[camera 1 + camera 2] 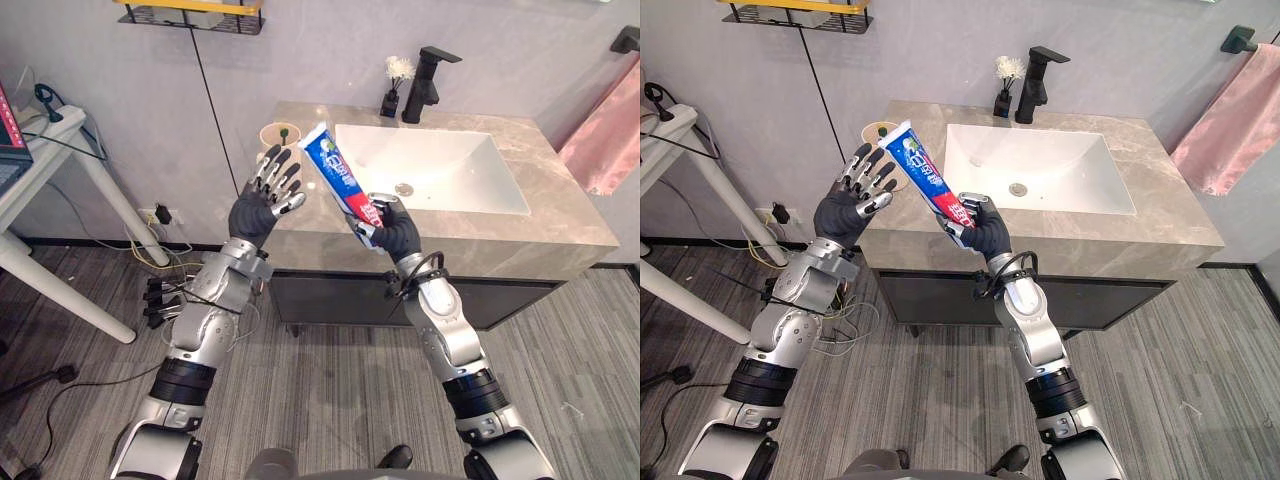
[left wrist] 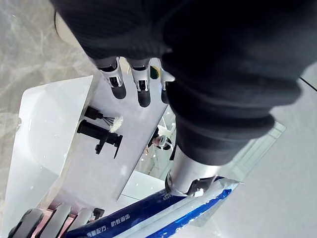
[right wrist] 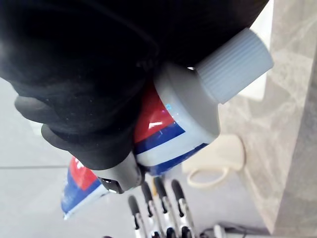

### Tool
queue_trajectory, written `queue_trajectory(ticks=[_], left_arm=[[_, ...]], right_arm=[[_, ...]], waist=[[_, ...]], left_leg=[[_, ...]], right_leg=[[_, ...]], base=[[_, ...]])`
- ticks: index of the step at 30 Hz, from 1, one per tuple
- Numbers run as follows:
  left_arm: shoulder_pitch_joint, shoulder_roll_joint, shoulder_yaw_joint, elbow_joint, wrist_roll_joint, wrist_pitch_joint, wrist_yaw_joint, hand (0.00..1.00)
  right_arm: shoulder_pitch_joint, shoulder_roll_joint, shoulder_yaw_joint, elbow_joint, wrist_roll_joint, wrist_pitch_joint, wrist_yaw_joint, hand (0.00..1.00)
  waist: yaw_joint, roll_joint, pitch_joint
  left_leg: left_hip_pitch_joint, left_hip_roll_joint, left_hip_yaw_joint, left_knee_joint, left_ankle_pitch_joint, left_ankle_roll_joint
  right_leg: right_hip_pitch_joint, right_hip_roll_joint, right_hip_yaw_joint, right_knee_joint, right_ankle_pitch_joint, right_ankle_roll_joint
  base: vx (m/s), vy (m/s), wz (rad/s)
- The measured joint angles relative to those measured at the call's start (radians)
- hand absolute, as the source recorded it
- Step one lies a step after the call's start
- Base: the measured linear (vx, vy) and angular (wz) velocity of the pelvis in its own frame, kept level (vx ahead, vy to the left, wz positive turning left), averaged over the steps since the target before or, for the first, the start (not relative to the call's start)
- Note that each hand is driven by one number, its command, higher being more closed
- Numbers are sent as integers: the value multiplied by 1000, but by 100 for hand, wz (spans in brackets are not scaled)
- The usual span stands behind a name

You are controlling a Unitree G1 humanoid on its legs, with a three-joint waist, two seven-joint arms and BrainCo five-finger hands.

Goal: Organize washtable

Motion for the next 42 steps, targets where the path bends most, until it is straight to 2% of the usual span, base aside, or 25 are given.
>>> queue_trajectory(ticks=[8,13,15,28,29,32,42], left_arm=[[58,1,-30,-31,-112,15,0,0],[59,0,-72,-38,-116,18,0,0],[60,0,-87,-73,-116,34,-1,0],[60,1,-156,-101,-113,37,-3,0],[60,3,-158,-101,-112,37,-3,100],[59,12,-170,-101,-111,40,-5,100],[57,11,-171,-101,-91,52,1,100]], right_arm=[[0,18,4,-6,-7,0,-1,100],[0,27,35,-13,-5,2,8,100],[0,27,60,-32,-4,4,16,100],[48,35,147,-14,34,12,76,100],[55,37,154,4,35,13,80,100],[76,34,169,11,32,20,92,100],[94,20,175,15,24,-1,97,100]], waist=[[1,0,0],[-1,-2,-1],[-2,-2,-1],[-11,-9,-19],[-23,-10,-20],[-27,-10,-20],[-29,-10,-20]], left_leg=[[0,0,-1,-2,0,0],[0,0,-4,-1,0,0],[-1,-1,-9,-1,0,0],[0,-13,-23,-5,2,4],[-1,-14,-23,-5,3,4],[-1,-14,-23,-5,3,5],[-1,-14,-22,-5,3,5]], right_leg=[[1,0,-1,0,0,0],[1,0,-5,0,-2,-3],[3,0,-11,0,-3,-4],[14,-12,-28,0,-3,-3],[14,-13,-28,0,-2,-3],[13,-13,-28,0,-2,-3],[13,-14,-28,1,-2,-2]], base=[[0,0,0],[0,0,1],[0,0,5],[0,31,4],[-18,46,0],[-7,21,0],[0,19,0]])
